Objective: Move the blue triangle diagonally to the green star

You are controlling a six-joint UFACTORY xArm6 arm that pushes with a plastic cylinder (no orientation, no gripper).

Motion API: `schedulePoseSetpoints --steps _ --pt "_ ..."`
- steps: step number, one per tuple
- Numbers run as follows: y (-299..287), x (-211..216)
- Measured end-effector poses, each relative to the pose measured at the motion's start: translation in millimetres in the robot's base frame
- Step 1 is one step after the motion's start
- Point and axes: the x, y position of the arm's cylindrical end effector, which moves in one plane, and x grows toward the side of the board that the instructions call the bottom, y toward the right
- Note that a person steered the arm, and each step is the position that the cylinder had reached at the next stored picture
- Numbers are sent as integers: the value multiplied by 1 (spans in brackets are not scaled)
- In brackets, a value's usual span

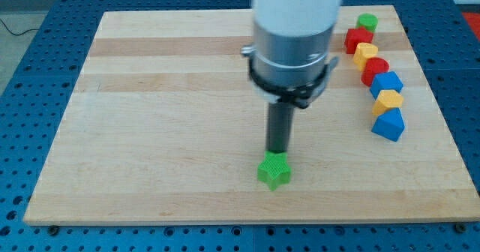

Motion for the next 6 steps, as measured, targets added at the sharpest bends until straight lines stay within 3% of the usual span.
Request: schedulePoseSetpoints --steps 1,2,4,5,6 --pt "14 -12" --pt "75 -30" --pt "216 6" --pt "279 -9" --pt "282 -56"
